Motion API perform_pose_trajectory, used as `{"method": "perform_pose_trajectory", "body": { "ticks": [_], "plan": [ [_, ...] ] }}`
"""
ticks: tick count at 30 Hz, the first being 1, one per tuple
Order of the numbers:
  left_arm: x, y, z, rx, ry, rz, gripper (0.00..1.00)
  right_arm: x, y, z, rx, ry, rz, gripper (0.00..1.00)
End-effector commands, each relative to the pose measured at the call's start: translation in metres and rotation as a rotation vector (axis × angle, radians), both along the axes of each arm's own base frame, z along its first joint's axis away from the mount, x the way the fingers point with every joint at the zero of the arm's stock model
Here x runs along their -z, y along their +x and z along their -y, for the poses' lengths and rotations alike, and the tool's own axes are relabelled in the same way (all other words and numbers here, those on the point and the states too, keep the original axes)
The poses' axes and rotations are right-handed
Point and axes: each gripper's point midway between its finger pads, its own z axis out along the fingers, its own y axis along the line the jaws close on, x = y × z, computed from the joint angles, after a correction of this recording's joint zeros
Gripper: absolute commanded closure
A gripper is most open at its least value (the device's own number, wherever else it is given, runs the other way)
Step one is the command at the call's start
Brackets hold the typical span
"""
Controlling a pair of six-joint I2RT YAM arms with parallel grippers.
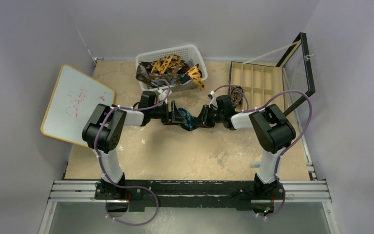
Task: Roll the ties
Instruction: Roll the tie at the center of the board.
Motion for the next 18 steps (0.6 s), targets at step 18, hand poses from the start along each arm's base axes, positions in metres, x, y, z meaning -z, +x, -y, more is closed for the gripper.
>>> {"method": "perform_pose_trajectory", "body": {
  "ticks": [18],
  "plan": [
    [-0.019,0.012,0.04,-0.076,0.211,0.246,0.71,-0.008,-0.001,0.006,-0.014,-0.008,0.022,0.67]
  ]
}}
